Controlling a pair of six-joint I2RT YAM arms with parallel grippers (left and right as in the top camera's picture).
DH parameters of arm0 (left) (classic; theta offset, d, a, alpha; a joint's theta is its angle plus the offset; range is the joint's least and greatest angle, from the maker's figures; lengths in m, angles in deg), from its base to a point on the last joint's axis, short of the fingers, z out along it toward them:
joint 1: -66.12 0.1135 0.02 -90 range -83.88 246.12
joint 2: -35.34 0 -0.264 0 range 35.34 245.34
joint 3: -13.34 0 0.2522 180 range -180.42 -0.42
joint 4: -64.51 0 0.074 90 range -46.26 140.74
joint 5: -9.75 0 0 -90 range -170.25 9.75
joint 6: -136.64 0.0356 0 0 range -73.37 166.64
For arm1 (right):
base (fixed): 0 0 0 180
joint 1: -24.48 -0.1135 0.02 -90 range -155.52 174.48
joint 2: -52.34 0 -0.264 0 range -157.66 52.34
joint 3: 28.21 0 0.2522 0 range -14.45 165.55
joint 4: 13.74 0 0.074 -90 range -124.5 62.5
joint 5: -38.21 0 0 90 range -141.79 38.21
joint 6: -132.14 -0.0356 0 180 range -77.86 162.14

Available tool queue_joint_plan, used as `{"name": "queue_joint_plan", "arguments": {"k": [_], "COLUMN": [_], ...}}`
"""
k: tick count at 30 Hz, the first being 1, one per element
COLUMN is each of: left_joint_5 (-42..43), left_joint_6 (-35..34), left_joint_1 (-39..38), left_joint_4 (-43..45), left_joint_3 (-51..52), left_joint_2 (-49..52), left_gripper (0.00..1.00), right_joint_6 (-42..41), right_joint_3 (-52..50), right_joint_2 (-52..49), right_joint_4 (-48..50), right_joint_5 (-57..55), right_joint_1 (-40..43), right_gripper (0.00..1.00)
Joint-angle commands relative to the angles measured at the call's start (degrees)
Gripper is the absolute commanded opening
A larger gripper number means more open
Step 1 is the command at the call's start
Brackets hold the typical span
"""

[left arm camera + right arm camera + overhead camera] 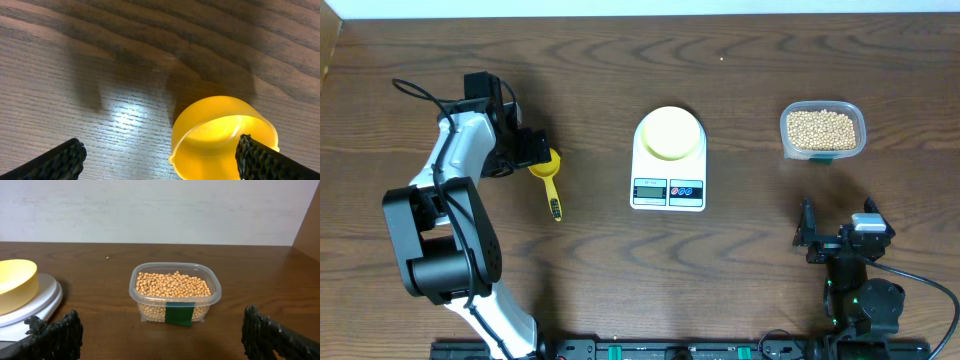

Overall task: Scoop item into bowl and weigh 50g on scale
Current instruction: 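Close the left gripper on the yellow scoop's cup rim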

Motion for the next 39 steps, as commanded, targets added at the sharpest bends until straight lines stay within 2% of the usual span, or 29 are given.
{"name": "queue_joint_plan", "arguments": {"k": [1, 20, 39], "left_joint_5": [-0.8, -0.8, -0.8], "left_joint_6": [0.5, 0.5, 0.5], "left_joint_1": [0.3, 0.3, 0.3], "left_joint_4": [0.0, 4.4, 4.5], "left_joint_3": [0.4, 4.3, 5.4], "left_joint_2": [0.8, 1.0, 1.1], "left_gripper": [0.98, 0.97, 0.97], "right_joint_6": [-0.7, -0.7, -0.7], "right_joint_3": [-0.1, -0.1, -0.1], "right_joint_2": [0.4, 0.4, 0.4], "right_joint_4": [-0.3, -0.3, -0.3], "right_joint_5": [-0.1, -0.1, -0.1], "right_joint_1": [0.3, 0.3, 0.3], "right_gripper": [0.99, 0.99, 0.99]}}
